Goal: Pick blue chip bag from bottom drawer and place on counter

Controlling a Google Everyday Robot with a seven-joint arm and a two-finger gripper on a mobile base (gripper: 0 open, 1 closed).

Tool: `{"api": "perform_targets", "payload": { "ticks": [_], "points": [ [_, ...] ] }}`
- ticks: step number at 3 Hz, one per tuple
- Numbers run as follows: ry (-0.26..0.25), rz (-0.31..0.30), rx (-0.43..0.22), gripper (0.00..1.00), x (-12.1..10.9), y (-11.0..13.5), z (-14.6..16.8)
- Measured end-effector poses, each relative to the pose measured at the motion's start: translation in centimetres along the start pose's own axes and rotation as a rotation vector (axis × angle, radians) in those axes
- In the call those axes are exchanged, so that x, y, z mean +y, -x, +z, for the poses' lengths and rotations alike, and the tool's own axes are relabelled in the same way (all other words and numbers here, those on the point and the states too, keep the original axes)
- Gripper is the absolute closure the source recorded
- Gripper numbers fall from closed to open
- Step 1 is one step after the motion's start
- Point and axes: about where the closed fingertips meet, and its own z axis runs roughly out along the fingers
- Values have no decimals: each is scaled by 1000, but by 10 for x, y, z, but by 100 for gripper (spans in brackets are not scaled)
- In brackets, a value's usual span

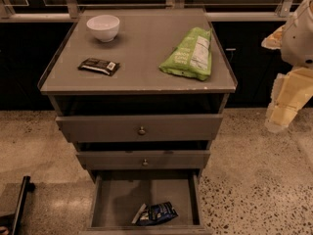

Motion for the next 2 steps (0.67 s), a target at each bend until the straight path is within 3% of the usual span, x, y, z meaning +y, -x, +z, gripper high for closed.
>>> {"api": "perform_targets", "payload": {
  "ticks": [1,2],
  "points": [
    [0,0,0,0,0,0,0],
    [-30,-7,-44,0,5,0,10]
  ]
}}
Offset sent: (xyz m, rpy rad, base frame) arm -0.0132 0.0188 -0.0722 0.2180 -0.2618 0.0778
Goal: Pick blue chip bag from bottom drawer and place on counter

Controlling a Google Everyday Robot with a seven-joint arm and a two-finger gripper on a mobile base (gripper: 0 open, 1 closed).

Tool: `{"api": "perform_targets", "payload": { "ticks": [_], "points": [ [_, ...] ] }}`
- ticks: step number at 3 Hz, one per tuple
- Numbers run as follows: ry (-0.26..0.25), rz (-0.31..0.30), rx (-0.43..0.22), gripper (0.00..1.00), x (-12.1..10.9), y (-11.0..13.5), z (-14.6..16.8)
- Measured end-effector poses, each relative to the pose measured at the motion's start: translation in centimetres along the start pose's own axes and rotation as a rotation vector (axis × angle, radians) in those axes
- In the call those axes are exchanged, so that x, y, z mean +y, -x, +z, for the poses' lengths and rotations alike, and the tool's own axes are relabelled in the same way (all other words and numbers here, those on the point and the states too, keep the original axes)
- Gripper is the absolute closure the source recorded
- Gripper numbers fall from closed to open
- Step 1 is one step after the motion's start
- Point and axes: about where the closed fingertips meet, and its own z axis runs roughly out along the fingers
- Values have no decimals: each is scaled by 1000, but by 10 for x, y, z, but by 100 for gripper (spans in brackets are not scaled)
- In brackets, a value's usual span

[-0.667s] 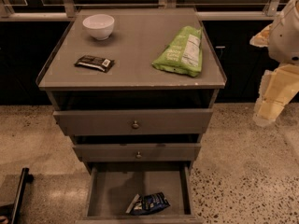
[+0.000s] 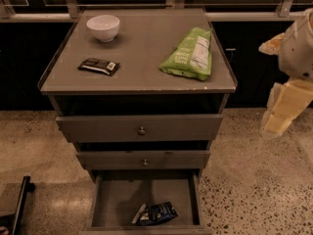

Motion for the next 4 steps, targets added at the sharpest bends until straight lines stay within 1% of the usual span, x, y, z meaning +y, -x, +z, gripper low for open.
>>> {"api": "perform_targets", "payload": {
  "ticks": [1,2,3,4],
  "points": [
    [38,-34,-136,0,39,4,51],
    [170,22,-325,0,89,18,145],
    [334,87,-437,0,148,37,262],
    [346,159,-481,0,153,33,310]
  ]
}}
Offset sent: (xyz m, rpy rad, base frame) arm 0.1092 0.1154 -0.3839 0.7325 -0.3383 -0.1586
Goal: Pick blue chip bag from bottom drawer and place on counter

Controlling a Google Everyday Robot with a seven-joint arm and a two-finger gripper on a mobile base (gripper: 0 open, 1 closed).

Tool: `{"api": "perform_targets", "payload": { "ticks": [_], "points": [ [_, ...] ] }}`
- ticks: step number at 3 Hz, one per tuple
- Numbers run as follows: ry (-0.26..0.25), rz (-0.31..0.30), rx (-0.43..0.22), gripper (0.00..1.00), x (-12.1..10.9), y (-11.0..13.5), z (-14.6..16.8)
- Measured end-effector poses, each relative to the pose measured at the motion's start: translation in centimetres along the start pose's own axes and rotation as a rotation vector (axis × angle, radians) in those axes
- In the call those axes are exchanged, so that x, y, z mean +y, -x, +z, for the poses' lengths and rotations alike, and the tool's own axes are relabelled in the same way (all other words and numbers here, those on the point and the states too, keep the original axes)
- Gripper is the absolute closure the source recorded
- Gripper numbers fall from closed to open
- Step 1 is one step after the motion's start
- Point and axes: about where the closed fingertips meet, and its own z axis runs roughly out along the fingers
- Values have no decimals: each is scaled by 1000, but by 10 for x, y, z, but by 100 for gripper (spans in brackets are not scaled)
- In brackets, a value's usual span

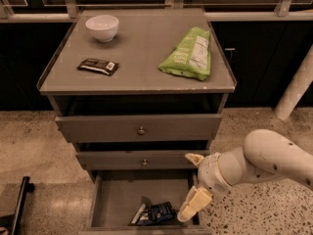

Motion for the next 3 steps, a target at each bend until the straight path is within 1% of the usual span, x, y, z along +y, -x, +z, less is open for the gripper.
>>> {"api": "perform_targets", "payload": {
  "ticks": [1,2,3],
  "points": [
    [-6,-3,-4,0,5,2,4],
    [-52,46,-9,0,-13,-46,18],
    [-56,95,-52,0,-45,-113,36]
  ]
}}
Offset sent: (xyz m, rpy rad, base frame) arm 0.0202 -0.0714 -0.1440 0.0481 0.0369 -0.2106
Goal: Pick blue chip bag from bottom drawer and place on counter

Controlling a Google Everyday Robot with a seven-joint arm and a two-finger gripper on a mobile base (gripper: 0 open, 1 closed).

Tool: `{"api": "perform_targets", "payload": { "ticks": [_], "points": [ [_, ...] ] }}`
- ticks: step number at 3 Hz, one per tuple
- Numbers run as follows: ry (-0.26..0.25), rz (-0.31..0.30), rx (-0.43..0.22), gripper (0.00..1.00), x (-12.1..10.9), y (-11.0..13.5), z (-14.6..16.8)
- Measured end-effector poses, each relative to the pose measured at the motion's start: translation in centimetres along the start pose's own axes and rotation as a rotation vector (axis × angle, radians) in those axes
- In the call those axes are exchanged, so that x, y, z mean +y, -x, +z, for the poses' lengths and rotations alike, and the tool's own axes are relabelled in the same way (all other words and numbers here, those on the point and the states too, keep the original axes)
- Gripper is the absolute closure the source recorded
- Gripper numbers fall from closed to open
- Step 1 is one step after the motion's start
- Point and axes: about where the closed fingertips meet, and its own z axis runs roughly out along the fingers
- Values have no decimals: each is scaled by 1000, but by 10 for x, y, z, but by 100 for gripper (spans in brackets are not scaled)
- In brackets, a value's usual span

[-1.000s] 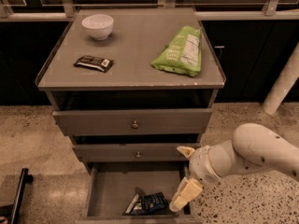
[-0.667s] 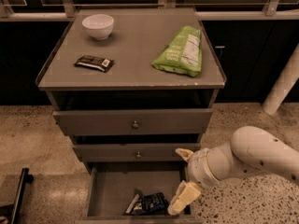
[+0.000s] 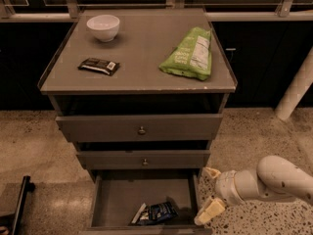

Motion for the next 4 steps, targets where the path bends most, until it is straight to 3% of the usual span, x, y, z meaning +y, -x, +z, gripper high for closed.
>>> {"api": "perform_targets", "payload": {
  "ticks": [1,2,3,4],
  "points": [
    [64,18,-66,0,-36,-49,16],
    [151,58,-131,0,-58,-80,47],
    [154,71,-149,0,-66,-86,54],
    [91,72,-144,0,-58,-90,63]
  ]
}}
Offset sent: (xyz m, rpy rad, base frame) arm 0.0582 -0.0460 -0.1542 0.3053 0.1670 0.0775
